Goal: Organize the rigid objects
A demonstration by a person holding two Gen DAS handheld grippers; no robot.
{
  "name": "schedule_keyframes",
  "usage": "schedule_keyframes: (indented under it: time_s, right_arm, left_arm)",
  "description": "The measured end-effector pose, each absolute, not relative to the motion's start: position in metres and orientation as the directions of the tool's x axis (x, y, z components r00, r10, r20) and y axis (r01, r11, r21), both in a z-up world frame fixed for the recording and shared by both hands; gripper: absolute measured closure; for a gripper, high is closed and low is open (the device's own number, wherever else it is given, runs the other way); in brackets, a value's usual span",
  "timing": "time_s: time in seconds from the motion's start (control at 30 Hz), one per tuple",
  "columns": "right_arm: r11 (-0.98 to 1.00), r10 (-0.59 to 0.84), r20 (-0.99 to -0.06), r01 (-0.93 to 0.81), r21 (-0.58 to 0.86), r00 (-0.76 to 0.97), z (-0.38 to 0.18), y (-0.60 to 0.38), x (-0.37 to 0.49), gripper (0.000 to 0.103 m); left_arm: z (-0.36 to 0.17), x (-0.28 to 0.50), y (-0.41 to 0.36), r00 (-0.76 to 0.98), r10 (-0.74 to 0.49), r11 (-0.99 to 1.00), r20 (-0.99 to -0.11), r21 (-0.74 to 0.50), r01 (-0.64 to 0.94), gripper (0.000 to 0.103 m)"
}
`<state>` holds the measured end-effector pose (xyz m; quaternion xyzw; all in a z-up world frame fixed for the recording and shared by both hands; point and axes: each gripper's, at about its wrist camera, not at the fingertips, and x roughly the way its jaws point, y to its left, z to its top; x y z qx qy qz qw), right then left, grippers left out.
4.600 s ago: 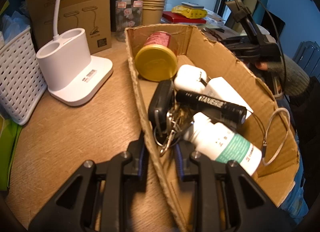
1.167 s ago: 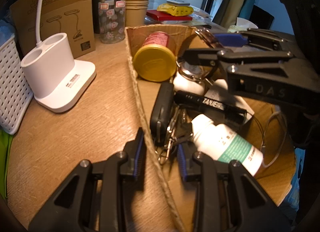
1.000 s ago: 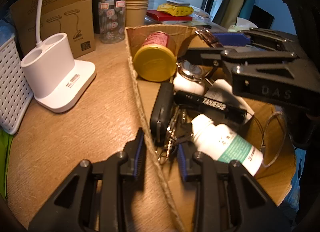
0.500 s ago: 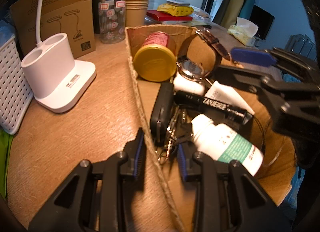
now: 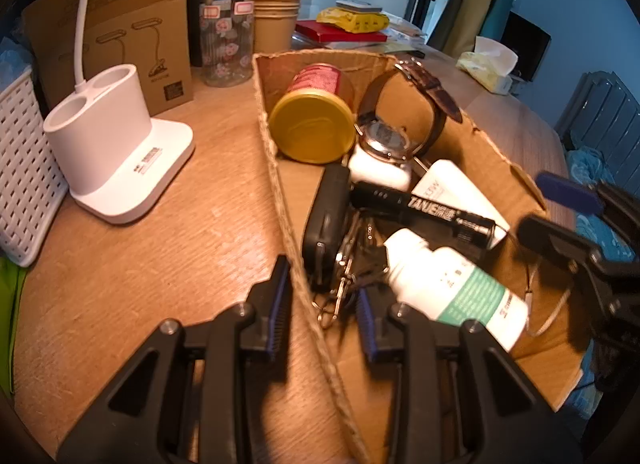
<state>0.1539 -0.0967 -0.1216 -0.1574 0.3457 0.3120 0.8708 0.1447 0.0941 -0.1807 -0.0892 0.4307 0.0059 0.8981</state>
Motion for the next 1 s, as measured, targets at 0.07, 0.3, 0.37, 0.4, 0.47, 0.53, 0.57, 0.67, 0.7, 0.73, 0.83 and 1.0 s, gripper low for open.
schedule_keyframes:
  time_s: [0.07, 0.3, 0.37, 0.4, 0.47, 0.53, 0.57, 0.67, 0.7, 0.73, 0.83, 1.0]
  right_arm:
    - [0.773, 0.444, -0.694, -0.634, -0.023, 0.567, -0.121, -0.104, 0.149, 0.039]
    - [0.801, 0.449, -0.680, -0.599, 0.019, 0.579, -0.113, -0.115, 0.133, 0.039]
    - [0.809, 0.441, -0.678, -0.588, 0.017, 0.588, -0.109, -0.120, 0.132, 0.039]
    - [0.818, 0.433, -0.676, -0.576, 0.017, 0.596, -0.107, -0.123, 0.132, 0.039]
    - [0.836, 0.418, -0.674, -0.548, 0.024, 0.609, -0.101, -0.131, 0.132, 0.039]
    - [0.849, 0.403, -0.675, -0.528, 0.023, 0.618, -0.097, -0.137, 0.132, 0.039]
    - [0.855, 0.394, -0.672, -0.517, 0.019, 0.627, -0.093, -0.141, 0.130, 0.039]
    - [0.866, 0.386, -0.660, -0.499, 0.019, 0.644, -0.085, -0.149, 0.125, 0.039]
    - [0.869, 0.383, -0.656, -0.494, 0.018, 0.650, -0.081, -0.152, 0.123, 0.039]
    - [0.872, 0.380, -0.649, -0.490, 0.014, 0.659, -0.076, -0.154, 0.121, 0.039]
    - [0.876, 0.376, -0.631, -0.482, 0.003, 0.679, -0.065, -0.156, 0.114, 0.038]
    - [0.877, 0.390, -0.559, -0.480, -0.015, 0.731, -0.041, -0.163, 0.093, 0.029]
  left_arm:
    - [-0.181, 0.145, 0.094, 0.630, -0.061, 0.984, -0.774, -0.152, -0.091, 0.068]
    - [-0.174, 0.135, 0.095, 0.641, 0.044, 0.982, -0.766, -0.086, -0.170, 0.042]
    - [-0.168, 0.130, 0.093, 0.653, 0.114, 0.979, -0.749, -0.029, -0.204, 0.031]
    - [-0.166, 0.128, 0.093, 0.654, 0.127, 0.976, -0.745, -0.022, -0.215, 0.028]
    - [-0.160, 0.125, 0.093, 0.653, 0.159, 0.972, -0.741, 0.002, -0.234, 0.025]
    - [-0.153, 0.120, 0.093, 0.659, 0.196, 0.965, -0.726, 0.024, -0.260, 0.024]
    - [-0.148, 0.115, 0.095, 0.660, 0.221, 0.957, -0.718, 0.030, -0.288, 0.023]
    - [-0.134, 0.104, 0.101, 0.677, 0.250, 0.943, -0.692, 0.017, -0.332, 0.014]
    - [-0.129, 0.101, 0.101, 0.688, 0.253, 0.941, -0.680, 0.008, -0.337, 0.011]
    - [-0.122, 0.097, 0.102, 0.703, 0.249, 0.941, -0.666, -0.006, -0.339, 0.011]
    - [-0.103, 0.088, 0.101, 0.740, 0.230, 0.944, -0.632, -0.041, -0.328, 0.010]
    - [-0.067, 0.067, 0.085, 0.812, 0.182, 0.962, -0.555, -0.069, -0.263, 0.008]
